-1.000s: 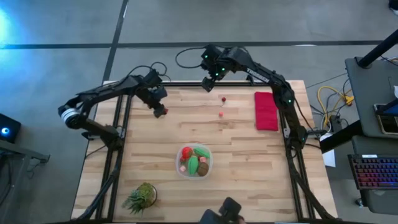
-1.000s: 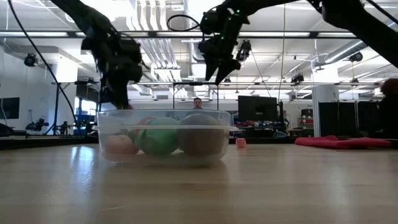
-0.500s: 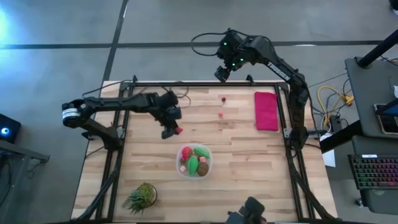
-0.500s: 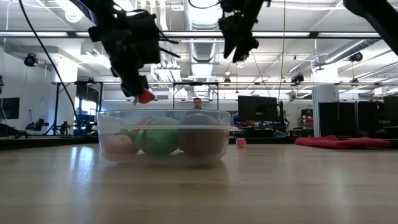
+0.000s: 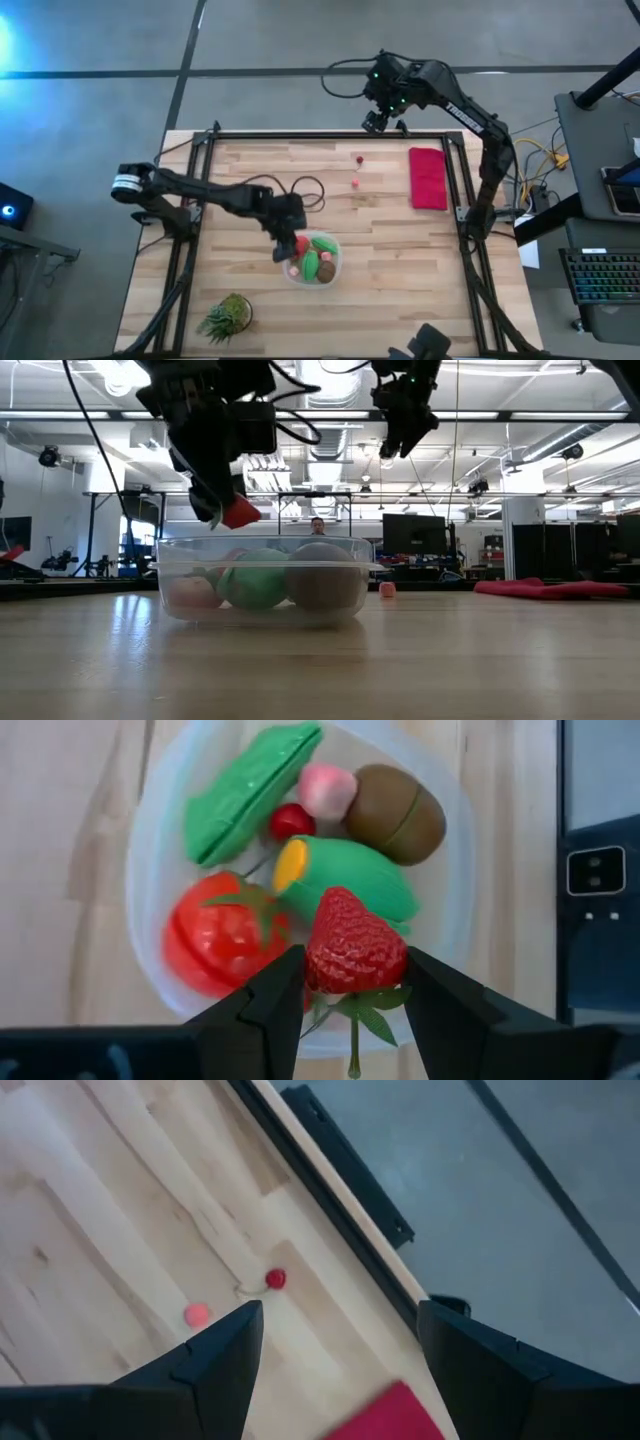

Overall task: Pick and placing Produce into tupperware
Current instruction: Put the red strawberry into the bin, then put the red cherry into the bin

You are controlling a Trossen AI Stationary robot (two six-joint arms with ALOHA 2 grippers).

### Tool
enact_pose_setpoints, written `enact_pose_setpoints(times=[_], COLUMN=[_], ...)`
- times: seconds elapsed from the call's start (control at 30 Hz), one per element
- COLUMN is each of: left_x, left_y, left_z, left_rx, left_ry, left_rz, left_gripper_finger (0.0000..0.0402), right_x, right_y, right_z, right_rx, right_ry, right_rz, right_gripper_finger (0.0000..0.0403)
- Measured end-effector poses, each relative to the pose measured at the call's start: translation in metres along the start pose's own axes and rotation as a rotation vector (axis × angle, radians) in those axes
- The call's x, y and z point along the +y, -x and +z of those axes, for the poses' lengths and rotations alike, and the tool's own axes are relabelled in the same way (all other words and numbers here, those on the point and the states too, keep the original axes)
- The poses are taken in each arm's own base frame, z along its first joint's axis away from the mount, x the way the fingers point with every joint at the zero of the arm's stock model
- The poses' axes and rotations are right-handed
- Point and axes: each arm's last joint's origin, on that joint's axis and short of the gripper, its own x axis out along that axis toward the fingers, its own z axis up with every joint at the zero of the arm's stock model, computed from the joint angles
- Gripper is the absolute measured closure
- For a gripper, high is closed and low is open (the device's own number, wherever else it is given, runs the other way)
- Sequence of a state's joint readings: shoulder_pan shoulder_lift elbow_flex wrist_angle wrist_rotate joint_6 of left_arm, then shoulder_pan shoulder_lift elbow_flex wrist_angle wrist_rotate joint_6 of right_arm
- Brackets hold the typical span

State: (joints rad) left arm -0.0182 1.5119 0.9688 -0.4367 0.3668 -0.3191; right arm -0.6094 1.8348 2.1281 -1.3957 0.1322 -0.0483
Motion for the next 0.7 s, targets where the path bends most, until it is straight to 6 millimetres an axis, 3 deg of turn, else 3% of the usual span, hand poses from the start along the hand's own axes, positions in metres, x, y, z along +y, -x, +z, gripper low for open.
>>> enact_pose_setpoints(times=[0.23, 0.43, 0.7], left_x=[-0.033, -0.043, -0.044], left_y=[-0.006, -0.02, -0.026], left_z=[-0.007, -0.017, -0.017], left_rx=[-0.022, 0.0, -0.033], left_ry=[-0.018, 0.131, 0.193], left_rz=[-0.011, 0.016, 0.092], left_gripper_finger=[0.0261, 0.0255, 0.0179], right_x=[0.004, 0.008, 0.002], right_y=[-0.017, -0.015, 0.009], right_z=[-0.015, -0.033, -0.055], right_rx=[0.085, 0.109, 0.026], right_ry=[-0.024, -0.021, -0.014], right_rz=[0.003, 0.008, -0.049], right_gripper_finger=[0.0145, 0.0144, 0.0144])
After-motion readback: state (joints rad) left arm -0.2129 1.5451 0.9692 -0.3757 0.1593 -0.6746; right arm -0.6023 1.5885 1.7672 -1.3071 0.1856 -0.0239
